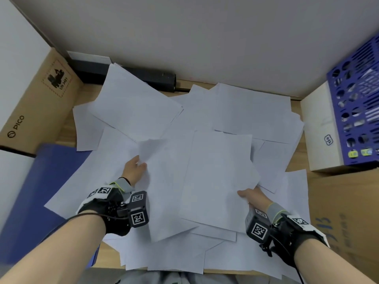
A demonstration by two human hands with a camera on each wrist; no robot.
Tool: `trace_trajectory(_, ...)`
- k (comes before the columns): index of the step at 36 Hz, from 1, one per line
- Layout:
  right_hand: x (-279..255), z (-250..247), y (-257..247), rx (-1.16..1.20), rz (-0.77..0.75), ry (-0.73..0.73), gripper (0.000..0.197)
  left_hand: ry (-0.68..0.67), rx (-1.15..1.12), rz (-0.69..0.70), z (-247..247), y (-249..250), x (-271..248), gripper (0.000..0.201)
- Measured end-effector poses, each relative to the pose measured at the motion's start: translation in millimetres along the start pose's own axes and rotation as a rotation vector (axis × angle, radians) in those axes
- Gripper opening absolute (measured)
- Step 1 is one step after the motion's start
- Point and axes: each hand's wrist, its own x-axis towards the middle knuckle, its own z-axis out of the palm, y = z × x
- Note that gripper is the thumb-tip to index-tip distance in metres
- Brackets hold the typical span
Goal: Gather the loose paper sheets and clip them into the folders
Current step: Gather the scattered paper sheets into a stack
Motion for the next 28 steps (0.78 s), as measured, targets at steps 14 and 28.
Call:
trace_trajectory(14,-3,-12,4,-0.140,-0.008,-0.218,0.031,-0.161,0.050,0.000,9,7,-2,0.038)
trace_trajectory(28,11,-8,-16,0.068,0.000,-0.157,0.019,-0.180,-0.181,-0.102,28,31,-4,0.051)
